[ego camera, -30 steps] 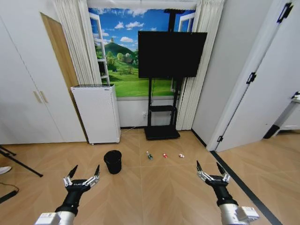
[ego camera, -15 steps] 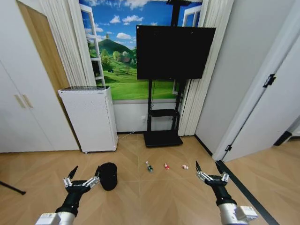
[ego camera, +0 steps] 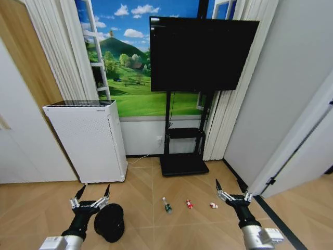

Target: Pick up the trash bin and place the garbage on the floor into it.

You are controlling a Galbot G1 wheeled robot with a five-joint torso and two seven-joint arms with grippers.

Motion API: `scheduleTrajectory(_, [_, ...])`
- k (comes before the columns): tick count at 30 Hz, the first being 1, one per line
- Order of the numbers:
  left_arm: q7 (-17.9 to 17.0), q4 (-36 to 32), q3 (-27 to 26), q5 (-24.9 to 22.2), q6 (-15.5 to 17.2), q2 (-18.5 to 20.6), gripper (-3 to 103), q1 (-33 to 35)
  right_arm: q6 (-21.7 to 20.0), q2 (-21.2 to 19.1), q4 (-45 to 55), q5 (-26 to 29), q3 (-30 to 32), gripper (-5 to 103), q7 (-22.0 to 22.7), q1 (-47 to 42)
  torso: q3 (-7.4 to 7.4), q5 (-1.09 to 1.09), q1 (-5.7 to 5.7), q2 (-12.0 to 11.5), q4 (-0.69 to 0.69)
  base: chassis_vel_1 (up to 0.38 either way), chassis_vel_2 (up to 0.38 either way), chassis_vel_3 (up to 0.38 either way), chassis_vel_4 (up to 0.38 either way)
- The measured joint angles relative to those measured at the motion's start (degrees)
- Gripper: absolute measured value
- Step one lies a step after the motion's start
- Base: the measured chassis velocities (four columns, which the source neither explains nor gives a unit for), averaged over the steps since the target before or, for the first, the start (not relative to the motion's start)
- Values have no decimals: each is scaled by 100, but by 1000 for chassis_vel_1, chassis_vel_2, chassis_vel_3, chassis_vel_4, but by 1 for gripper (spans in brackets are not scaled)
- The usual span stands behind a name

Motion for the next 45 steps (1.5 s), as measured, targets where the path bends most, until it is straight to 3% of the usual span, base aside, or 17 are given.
scheduleTrajectory(11, [-24, 13, -2, 1, 1, -9, 100, -6, 29, -18, -20, 2, -25, 100, 6, 9, 1, 4, 1, 0, 0, -262, 237, 246, -231])
scheduleTrajectory(14, [-44, 29, -6, 0, -4, -10, 100, -10, 102, -30, -45, -1, -24, 100, 46, 27, 2, -5, 5, -1, -1, -406, 337, 408, -327])
scheduleTrajectory(17, [-77, 40, -28, -9, -19, -11, 100, -9, 154, -48, -80, 4, -12, 100, 96, 33, 2, 6, 5, -2, 0, -351, 363, 379, -344])
scheduleTrajectory(19, [-107, 55, -49, -16, -36, -4, 100, -17, 177, -62, -96, 8, -1, 100, 107, 30, 6, -5, 15, -6, -2, -307, 282, 314, -251])
scheduleTrajectory(22, [-147, 63, -66, -7, -42, 8, 100, -12, 183, -71, -107, 5, -5, 100, 106, 28, 4, 6, 11, -5, 1, -225, 235, 227, -103])
scheduleTrajectory(35, [-342, 139, -176, -77, 28, 69, 100, 13, 299, -39, -281, -37, -32, 100, 150, 39, -4, 1, -6, -4, 0, 13, -7, -39, 10])
scheduleTrajectory(45, [-316, 111, -156, -73, 26, 30, 100, 50, 364, -38, -384, -41, -70, 100, 135, 64, -129, 1, -111, -239, 0, 0, 0, 0, 0])
